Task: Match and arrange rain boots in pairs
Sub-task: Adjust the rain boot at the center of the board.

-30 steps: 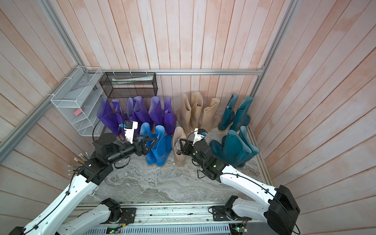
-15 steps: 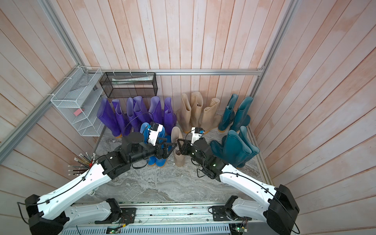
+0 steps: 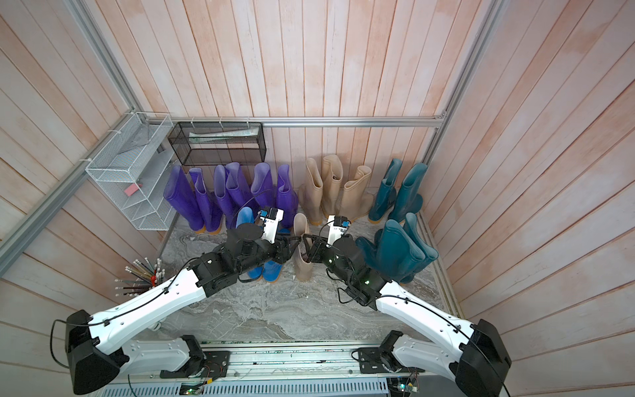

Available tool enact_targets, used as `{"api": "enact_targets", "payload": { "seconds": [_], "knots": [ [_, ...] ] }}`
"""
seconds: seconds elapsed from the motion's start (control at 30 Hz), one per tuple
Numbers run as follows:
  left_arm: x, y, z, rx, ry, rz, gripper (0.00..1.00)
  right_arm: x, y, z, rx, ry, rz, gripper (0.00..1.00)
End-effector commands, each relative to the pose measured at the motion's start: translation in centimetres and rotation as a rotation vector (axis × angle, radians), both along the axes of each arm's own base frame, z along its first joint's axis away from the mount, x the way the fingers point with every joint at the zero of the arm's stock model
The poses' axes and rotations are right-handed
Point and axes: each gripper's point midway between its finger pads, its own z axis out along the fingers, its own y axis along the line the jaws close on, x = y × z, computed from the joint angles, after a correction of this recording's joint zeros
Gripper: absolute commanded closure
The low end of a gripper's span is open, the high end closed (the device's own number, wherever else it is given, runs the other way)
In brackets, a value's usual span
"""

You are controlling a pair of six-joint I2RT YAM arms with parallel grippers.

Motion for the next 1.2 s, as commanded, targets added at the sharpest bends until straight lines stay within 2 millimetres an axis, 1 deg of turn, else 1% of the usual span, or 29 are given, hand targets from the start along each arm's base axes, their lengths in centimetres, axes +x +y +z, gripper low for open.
{"api": "enact_targets", "payload": {
  "seconds": [0.0, 0.07, 0.13, 0.3, 0.37, 0.43, 0.53, 0.6, 0.67, 0.8, 0.93, 1.0, 1.1, 1.17],
  "knots": [
    [0.2, -0.6, -1.0, 0.046, 0.005, -0.02, 0.52, -0.3, 0.2, 0.4, 0.008, -0.024, 0.029, 0.64],
    [0.5, -0.4, -1.0, 0.064, -0.002, -0.008, 0.55, -0.3, 0.1, 0.4, 0.005, -0.026, 0.03, 0.64],
    [0.6, -0.4, -1.2, 0.075, -0.003, -0.011, 0.63, -0.3, 0.0, 0.5, 0.006, -0.027, 0.028, 0.64],
    [0.7, -0.5, -1.5, 0.101, -0.015, -0.018, 0.99, -0.6, -0.6, 0.9, -0.002, -0.038, 0.027, 0.64],
    [0.7, -0.6, -1.6, 0.12, -0.03, -0.033, 1.0, -0.6, -1.4, 1.4, -0.025, -0.053, 0.007, 0.63],
    [0.6, -0.8, -1.4, 0.135, -0.053, -0.059, 1.0, -0.6, -2.8, 2.3, -0.064, -0.079, -0.033, 0.61],
    [-0.8, -1.7, -0.5, 0.133, -0.102, -0.176, 1.0, -0.6, -5.7, 4.5, -0.127, -0.144, -0.113, 0.6],
    [-1.3, -1.4, 0.1, 0.146, -0.137, -0.2, 1.0, -0.6, -8.0, 5.9, -0.151, -0.177, -0.179, 0.58],
    [-1.6, -1.0, 0.3, 0.161, -0.157, -0.205, 1.0, -0.6, -9.6, 6.9, -0.166, -0.2, -0.215, 0.57],
    [-2.1, -0.7, 0.6, 0.166, -0.182, -0.223, 1.0, -0.4, -11.4, 8.1, -0.189, -0.228, -0.261, 0.56],
    [-2.5, -0.8, 0.8, 0.15, -0.165, -0.24, 1.0, 0.1, -11.8, 8.2, -0.195, -0.233, -0.269, 0.54],
    [-2.4, -0.8, 0.6, 0.152, -0.156, -0.237, 1.0, 0.3, -11.4, 7.7, -0.183, -0.226, -0.246, 0.51],
    [-2.3, -0.7, -0.1, 0.173, -0.141, -0.228, 1.0, 0.8, -8.6, 5.8, -0.178, -0.199, -0.121, 0.4],
    [-2.6, -0.8, -0.2, 0.162, -0.131, -0.244, 1.0, 1.2, -6.9, 4.6, -0.179, -0.189, -0.051, 0.33]
  ]
}}
